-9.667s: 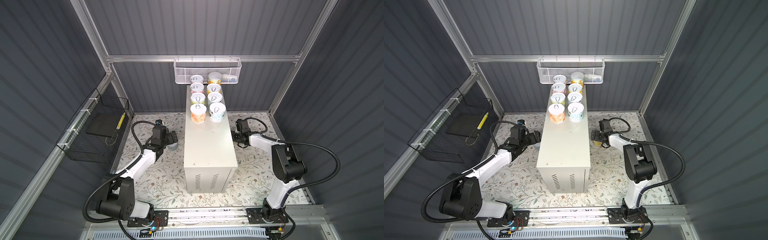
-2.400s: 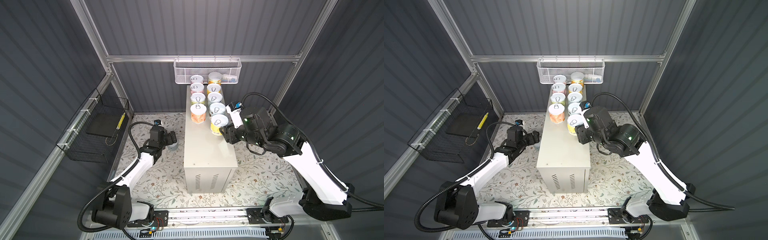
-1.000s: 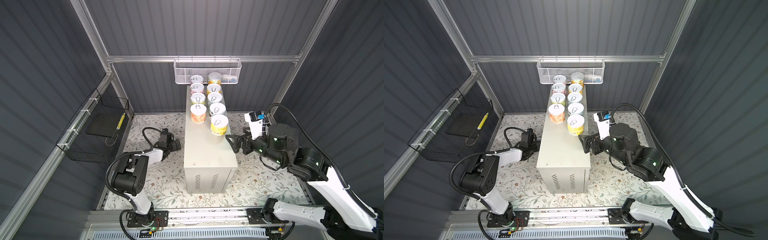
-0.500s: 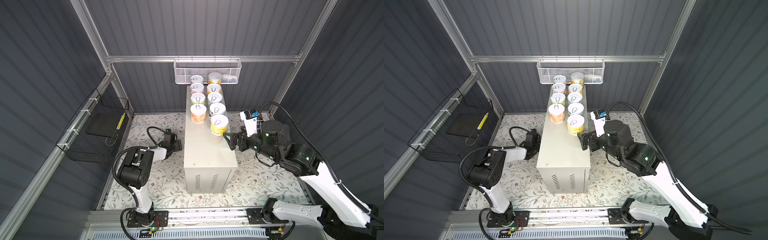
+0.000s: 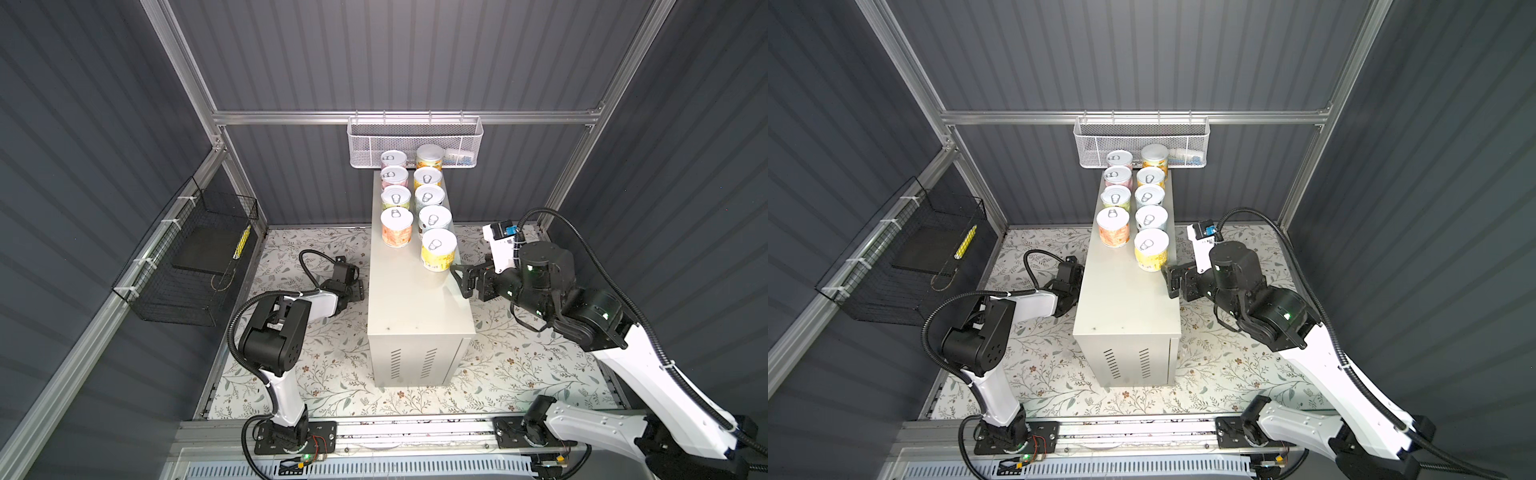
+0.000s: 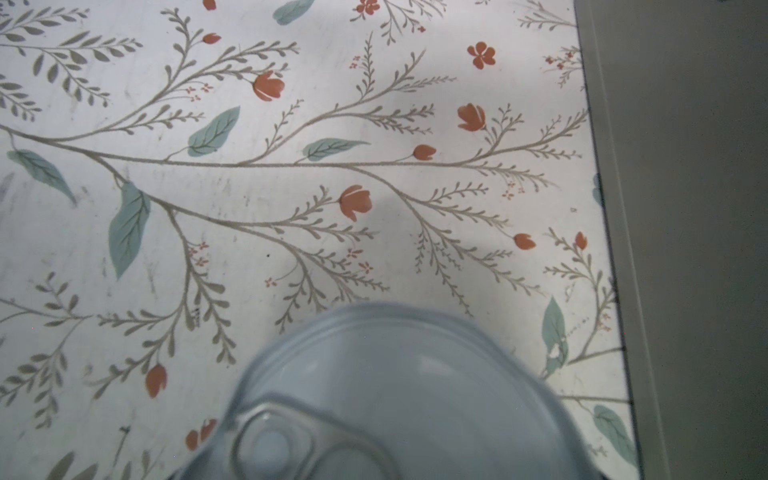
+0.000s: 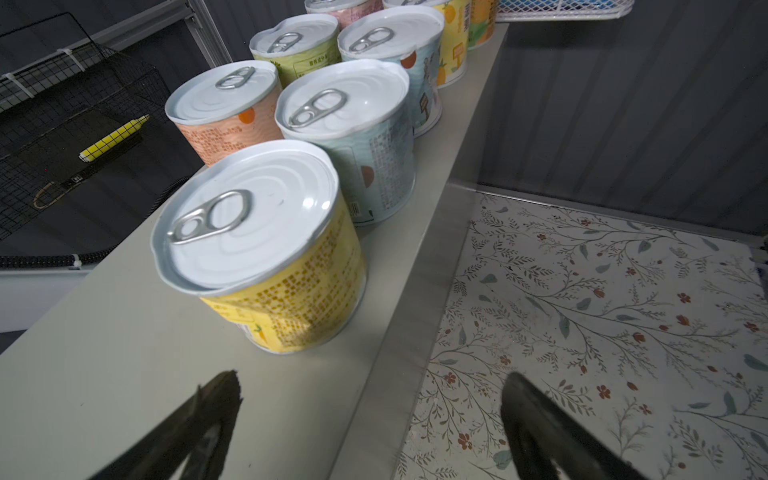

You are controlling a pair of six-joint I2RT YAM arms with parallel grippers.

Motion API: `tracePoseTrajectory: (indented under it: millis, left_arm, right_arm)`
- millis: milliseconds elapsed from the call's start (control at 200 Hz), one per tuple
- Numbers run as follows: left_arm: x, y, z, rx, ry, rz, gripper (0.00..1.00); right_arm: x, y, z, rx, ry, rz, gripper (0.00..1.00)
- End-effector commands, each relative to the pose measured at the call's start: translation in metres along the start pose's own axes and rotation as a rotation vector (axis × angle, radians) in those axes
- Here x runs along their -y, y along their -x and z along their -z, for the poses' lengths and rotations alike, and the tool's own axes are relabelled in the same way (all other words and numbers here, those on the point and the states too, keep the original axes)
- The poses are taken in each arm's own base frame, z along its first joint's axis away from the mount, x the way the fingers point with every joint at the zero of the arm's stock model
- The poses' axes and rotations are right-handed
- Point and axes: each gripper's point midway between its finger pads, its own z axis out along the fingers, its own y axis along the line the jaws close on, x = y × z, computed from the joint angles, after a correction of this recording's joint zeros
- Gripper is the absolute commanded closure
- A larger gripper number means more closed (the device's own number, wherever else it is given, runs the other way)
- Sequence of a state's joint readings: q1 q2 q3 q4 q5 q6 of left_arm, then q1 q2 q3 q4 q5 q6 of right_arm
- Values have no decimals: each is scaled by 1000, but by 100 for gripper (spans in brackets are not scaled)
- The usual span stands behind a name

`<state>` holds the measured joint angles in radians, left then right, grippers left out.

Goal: Place and organize the canned foods onto the counter
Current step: 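Lift the white-lidded can with the left gripper up toward the cabinet top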

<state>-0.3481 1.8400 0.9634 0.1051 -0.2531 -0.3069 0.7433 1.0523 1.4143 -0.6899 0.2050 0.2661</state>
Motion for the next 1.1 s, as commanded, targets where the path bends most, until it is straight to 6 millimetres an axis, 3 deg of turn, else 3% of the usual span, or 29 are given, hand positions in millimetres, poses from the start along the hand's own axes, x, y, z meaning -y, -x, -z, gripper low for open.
tracePoseTrajectory:
  millis: [0, 275, 515, 745, 1091]
  left_arm:
    - [-7, 9, 23, -12, 44, -20, 100]
    - [-12, 8, 95, -40, -10, 24, 100]
    - [-18, 40, 171, 33, -33, 27, 100]
    - [-33, 79, 248, 158, -20, 55, 100]
    - [-11, 131, 335, 276, -171, -52, 100]
  right_arm:
    - [4, 10, 10, 63, 7, -33, 1]
    - [44, 9, 26, 159, -155, -105, 1]
    - [85, 0, 32, 204, -315, -162, 1]
    - [91, -7, 29, 197, -320, -180, 1]
    - [90, -10, 27, 196, -304, -197, 1]
